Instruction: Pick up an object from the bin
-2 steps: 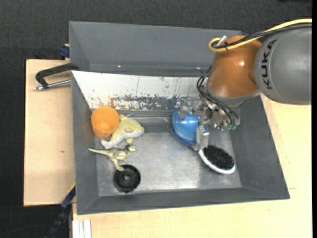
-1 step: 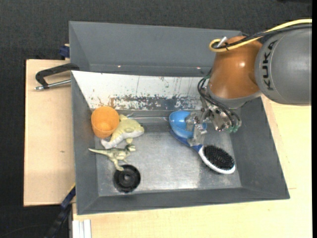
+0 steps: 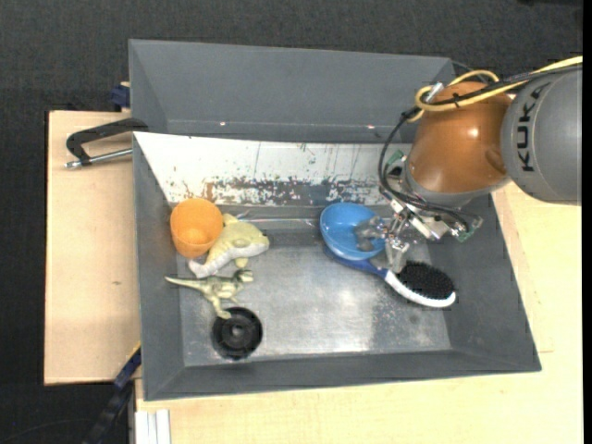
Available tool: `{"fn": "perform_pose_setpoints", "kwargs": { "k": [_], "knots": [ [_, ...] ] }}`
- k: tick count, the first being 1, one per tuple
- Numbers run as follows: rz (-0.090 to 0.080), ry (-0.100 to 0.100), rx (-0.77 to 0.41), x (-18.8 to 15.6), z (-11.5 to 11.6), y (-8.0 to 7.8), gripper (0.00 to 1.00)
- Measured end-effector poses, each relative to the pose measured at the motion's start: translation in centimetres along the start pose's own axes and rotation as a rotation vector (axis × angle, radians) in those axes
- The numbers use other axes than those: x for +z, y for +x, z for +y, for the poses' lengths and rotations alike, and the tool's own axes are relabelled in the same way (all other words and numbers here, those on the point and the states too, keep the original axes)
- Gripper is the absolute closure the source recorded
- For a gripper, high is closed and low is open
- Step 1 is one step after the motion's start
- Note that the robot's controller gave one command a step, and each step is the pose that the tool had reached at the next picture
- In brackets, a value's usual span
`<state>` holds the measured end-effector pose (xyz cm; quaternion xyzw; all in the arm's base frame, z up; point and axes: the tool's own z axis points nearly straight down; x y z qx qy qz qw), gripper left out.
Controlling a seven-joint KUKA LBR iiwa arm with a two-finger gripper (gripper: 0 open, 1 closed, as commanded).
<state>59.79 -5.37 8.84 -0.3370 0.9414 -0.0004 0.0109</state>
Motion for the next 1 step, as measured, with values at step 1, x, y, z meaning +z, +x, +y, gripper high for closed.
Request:
{"fn": "perform_pose_setpoints", "kwargs": {
  "k": [1],
  "knots": [
    [0.008,0.002,0.033,-12.56,0.52,1.3,1.0]
  ]
}}
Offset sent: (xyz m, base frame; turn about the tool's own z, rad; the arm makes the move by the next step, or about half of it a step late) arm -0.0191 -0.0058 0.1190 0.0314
